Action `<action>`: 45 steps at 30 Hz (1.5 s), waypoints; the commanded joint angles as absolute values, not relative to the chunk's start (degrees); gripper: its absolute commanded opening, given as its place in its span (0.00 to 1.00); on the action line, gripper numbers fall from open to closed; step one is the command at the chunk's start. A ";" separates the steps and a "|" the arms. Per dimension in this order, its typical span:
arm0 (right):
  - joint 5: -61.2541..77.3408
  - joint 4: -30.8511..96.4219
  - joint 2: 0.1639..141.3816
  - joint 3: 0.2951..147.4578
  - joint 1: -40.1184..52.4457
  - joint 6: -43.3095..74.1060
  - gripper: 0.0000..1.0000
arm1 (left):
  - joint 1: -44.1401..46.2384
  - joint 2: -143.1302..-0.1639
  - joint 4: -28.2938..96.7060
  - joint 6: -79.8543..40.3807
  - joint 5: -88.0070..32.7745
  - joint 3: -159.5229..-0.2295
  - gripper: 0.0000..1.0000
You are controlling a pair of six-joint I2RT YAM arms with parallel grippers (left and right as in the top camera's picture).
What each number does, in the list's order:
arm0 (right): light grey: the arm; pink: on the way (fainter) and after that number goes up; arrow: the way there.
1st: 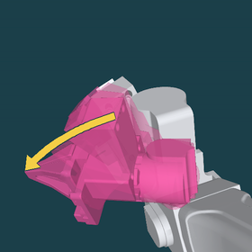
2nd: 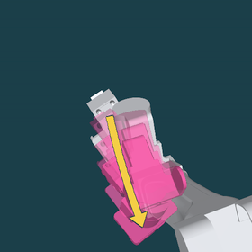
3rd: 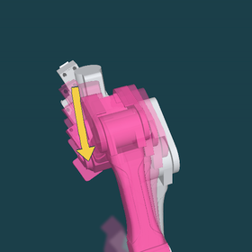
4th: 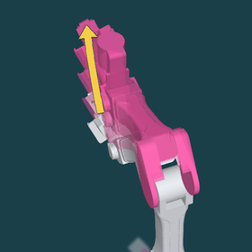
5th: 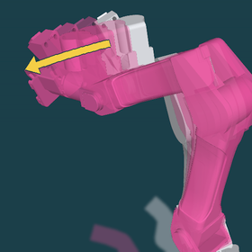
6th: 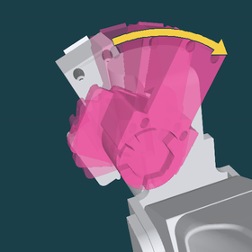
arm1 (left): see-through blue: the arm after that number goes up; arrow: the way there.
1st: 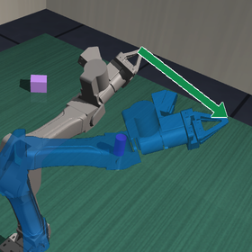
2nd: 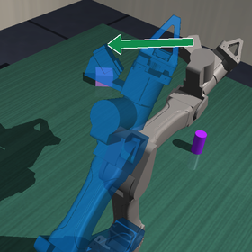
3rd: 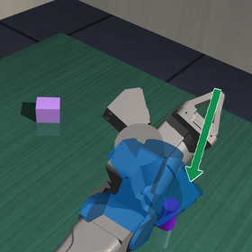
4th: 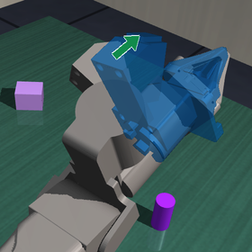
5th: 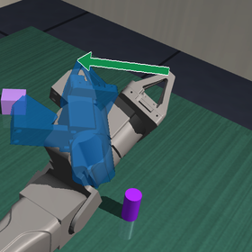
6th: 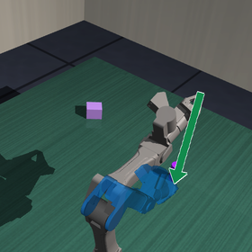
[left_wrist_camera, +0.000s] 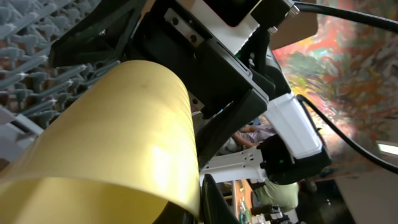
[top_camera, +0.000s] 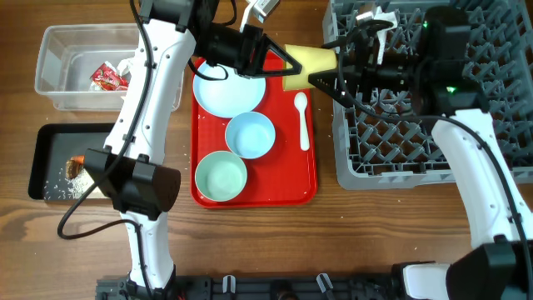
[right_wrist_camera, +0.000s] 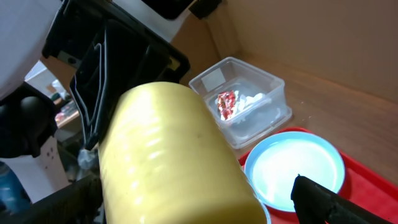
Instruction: Sort waste into correct bins and load items into the dishwasher rack
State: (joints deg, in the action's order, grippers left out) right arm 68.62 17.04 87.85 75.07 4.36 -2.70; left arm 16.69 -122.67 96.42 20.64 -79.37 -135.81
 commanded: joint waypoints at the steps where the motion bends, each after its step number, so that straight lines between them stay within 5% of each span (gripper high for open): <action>1: 70.65 16.78 89.06 75.72 4.54 -3.07 0.86 | 16.21 -120.79 96.53 20.58 -79.18 -135.87 0.04; 3: 72.27 15.88 89.03 75.75 4.43 -3.01 0.71 | 16.19 -120.79 96.53 20.60 -77.78 -135.87 0.04; 7: 75.42 15.27 89.03 75.75 4.43 -2.98 0.59 | 16.12 -120.79 96.51 20.58 -75.50 -135.87 0.04; 16: 80.44 17.76 89.03 75.75 4.45 -2.98 0.54 | 13.89 -120.79 96.51 20.58 -74.00 -135.87 0.04; 27: 82.24 16.49 89.03 75.75 8.01 -3.01 0.69 | 13.87 -120.79 96.49 20.60 -74.00 -135.87 0.04; 39: 82.39 15.44 89.06 75.75 9.58 -3.01 0.70 | 13.85 -120.79 96.49 20.60 -74.04 -135.87 0.04; 45: 82.43 15.03 89.06 75.75 9.45 -2.79 0.89 | 13.85 -120.79 96.42 20.62 -76.69 -135.87 0.04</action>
State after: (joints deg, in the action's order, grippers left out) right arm 76.82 15.88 89.06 75.05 8.08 -2.20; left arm 13.85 -120.84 96.82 20.58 -76.16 -135.81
